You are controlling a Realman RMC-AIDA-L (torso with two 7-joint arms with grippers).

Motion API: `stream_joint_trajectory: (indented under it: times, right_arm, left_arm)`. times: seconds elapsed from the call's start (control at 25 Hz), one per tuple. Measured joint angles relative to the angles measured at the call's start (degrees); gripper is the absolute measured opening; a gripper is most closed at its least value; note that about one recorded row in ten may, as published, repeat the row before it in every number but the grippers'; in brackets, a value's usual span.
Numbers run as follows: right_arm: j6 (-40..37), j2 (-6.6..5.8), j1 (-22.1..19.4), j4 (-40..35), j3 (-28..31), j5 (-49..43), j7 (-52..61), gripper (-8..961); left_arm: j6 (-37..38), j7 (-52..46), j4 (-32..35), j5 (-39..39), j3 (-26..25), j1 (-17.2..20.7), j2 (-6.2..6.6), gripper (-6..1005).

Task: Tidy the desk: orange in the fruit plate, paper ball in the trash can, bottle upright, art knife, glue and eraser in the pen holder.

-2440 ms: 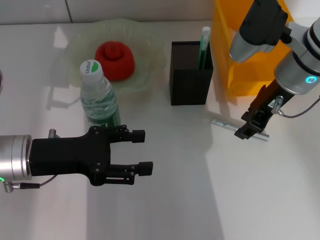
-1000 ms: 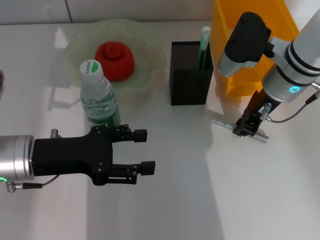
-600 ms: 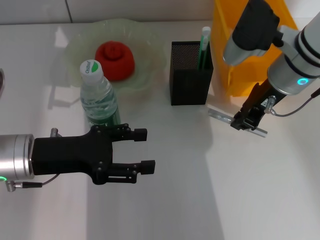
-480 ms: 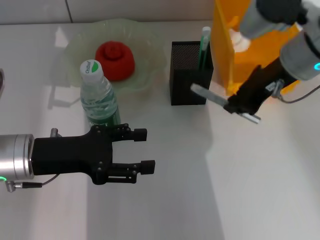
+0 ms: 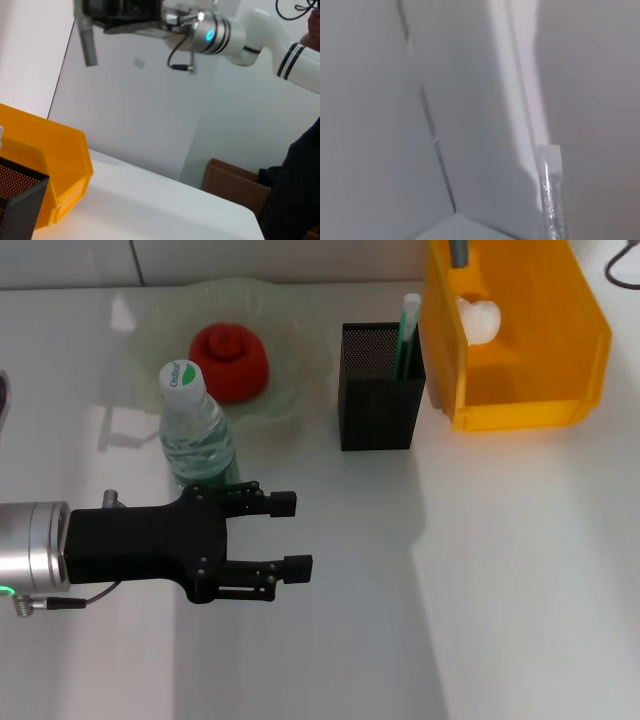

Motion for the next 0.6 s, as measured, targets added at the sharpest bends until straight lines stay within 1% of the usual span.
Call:
stream_joint_trajectory:
  times: [0.08, 0.2, 0.32, 0.36, 0.4, 0.44, 0.52, 0.6]
  right_arm:
    - [3.78, -0.35, 2.03, 11.02, 0.17, 4.07, -3.91, 130]
    - [7.92, -1.3, 6.87, 28.09, 0.48, 8.21, -11.0, 128]
    - [10.85, -1.51, 10.36, 38.46, 0.77, 9.29, -15.59, 127]
    - [11.85, -1.32, 10.98, 40.22, 0.73, 9.33, -16.55, 127]
    - [13.95, -0.7, 11.36, 41.39, 0.46, 9.31, -17.55, 126]
    - [13.95, -0.7, 11.36, 41.39, 0.46, 9.31, -17.55, 126]
    - [15.92, -0.16, 11.38, 41.78, 0.07, 9.17, -17.83, 125]
    - [17.37, -0.06, 11.65, 42.73, -0.95, 9.04, -18.06, 126]
  left_arm:
    - [-0.04, 0.0, 0.01, 0.09, -0.01, -0.08, -0.05, 806]
    - [-0.04, 0.0, 0.0, 0.2, 0.0, -0.27, -0.06, 806]
    - [0.11, 0.0, 0.0, 0.09, 0.0, -0.31, 0.04, 806]
    - [0.14, 0.01, 0.0, 0.04, 0.0, -0.25, 0.07, 806]
    - [0.14, 0.04, 0.01, 0.01, 0.0, -0.17, 0.08, 806]
    - [0.12, 0.13, 0.0, 0.0, 0.0, -0.06, 0.08, 806]
    - [0.03, 0.29, 0.0, -0.01, 0.0, 0.05, 0.09, 806]
    - [-0.05, 0.42, -0.08, 0.0, 0.0, 0.06, 0.11, 806]
